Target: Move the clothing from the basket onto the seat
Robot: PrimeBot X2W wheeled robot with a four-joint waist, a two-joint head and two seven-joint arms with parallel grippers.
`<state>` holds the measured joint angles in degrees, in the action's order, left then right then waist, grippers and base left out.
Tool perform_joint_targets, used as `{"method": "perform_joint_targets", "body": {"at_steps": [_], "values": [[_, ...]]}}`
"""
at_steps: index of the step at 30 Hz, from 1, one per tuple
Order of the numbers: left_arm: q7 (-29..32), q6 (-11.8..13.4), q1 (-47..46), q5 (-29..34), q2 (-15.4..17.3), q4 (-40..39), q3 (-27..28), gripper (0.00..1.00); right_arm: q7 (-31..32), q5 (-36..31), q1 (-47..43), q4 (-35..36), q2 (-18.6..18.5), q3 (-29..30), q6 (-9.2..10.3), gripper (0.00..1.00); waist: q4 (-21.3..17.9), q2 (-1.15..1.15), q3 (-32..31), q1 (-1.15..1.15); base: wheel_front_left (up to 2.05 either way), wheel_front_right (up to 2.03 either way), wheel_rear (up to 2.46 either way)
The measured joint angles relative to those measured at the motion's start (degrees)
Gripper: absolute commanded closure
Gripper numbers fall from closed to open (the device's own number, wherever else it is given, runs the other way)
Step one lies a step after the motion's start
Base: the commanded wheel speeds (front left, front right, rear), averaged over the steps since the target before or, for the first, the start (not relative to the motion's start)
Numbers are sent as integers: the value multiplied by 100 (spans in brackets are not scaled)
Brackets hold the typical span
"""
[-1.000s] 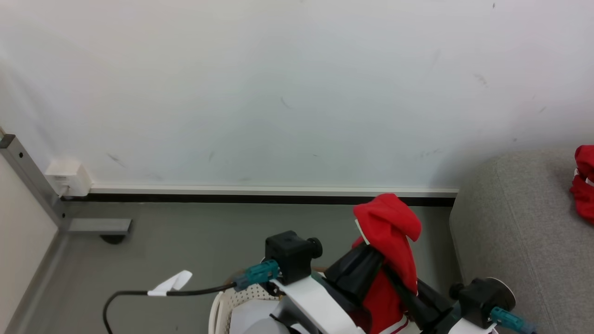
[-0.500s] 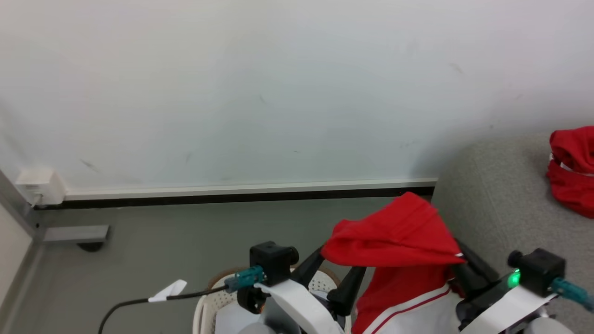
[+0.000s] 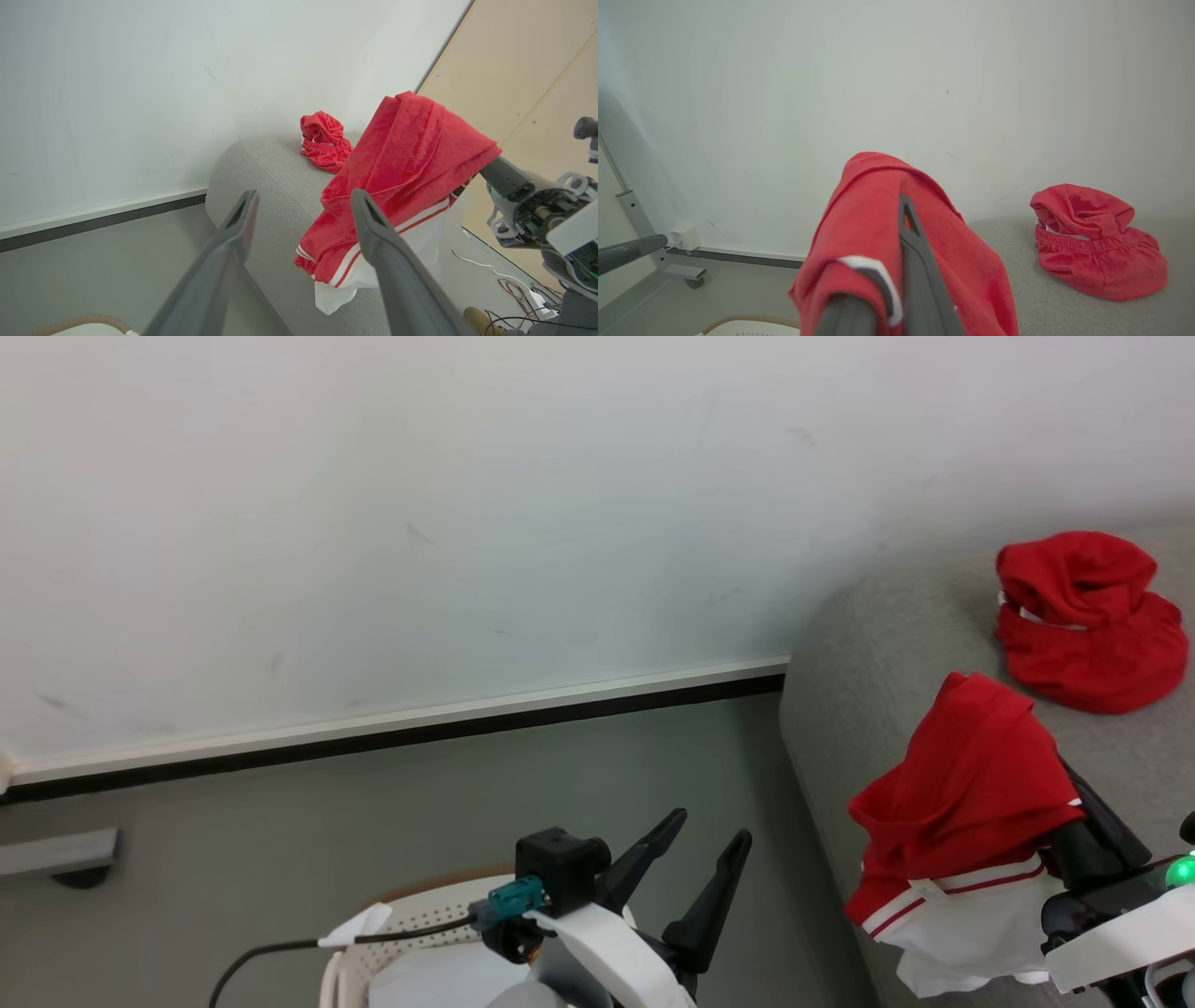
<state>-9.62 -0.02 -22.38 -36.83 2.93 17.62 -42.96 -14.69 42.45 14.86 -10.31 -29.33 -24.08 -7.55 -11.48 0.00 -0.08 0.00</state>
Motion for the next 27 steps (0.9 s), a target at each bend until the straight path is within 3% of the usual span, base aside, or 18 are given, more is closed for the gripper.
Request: {"method": "perform_joint_targets", "body": {"at_steps": [10, 16, 22, 27], "values": [[-109, 10, -174, -78, -10, 176, -196, 0, 76, -109, -60, 220, 60, 242, 0, 100, -517, 0, 122, 0, 0, 0, 0], [-118, 109, -346, -99, -16, 172, -255, 0, 96, -41, 95, 197, 242, 480, 0, 100, -633, 0, 420, 0, 0, 0, 0], [-10, 158, -801, 54, -3, 171, -300, 0, 67, -22, 811, -115, 320, 803, 0, 100, -590, 0, 1076, 1, 0, 0, 0], [92, 185, -1194, 177, 143, 169, -259, 0, 109, 76, 1847, -535, 81, 1223, 0, 100, -443, 0, 1738, 1, 0, 0, 0]]}}
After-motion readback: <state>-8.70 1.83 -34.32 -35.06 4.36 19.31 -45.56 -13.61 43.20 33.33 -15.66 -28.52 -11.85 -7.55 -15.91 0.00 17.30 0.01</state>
